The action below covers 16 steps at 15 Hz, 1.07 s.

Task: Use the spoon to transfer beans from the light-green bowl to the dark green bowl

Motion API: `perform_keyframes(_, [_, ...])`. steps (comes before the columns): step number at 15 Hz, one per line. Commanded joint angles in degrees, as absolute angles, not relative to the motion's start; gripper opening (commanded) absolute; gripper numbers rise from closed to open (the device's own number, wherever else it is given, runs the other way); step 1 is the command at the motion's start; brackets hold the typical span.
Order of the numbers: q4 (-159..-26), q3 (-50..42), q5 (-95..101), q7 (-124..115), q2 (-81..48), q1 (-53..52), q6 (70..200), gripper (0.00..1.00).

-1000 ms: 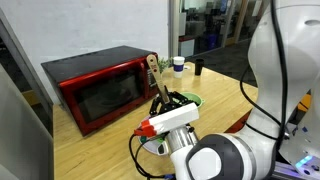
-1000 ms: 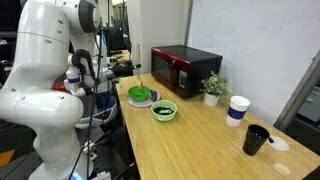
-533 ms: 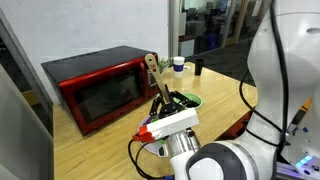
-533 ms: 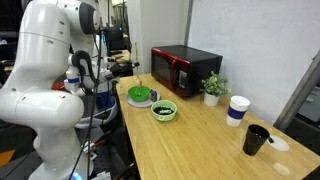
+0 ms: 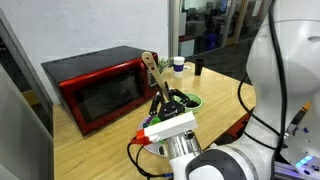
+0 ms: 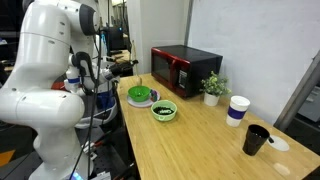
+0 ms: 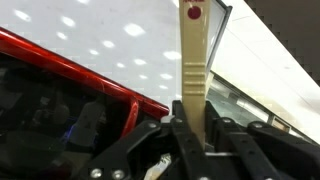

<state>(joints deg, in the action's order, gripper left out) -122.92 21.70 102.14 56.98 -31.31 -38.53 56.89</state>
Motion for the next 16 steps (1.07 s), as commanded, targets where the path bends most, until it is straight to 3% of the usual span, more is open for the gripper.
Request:
perform_keyframes(1, [-121.4,20.6,103.7,59.5,-32.9,-39.7,54.7,0.06])
perform_keyframes(16, [-120.8,20.9,102.4,55.7,-31.4,-37.8,56.4,0.06])
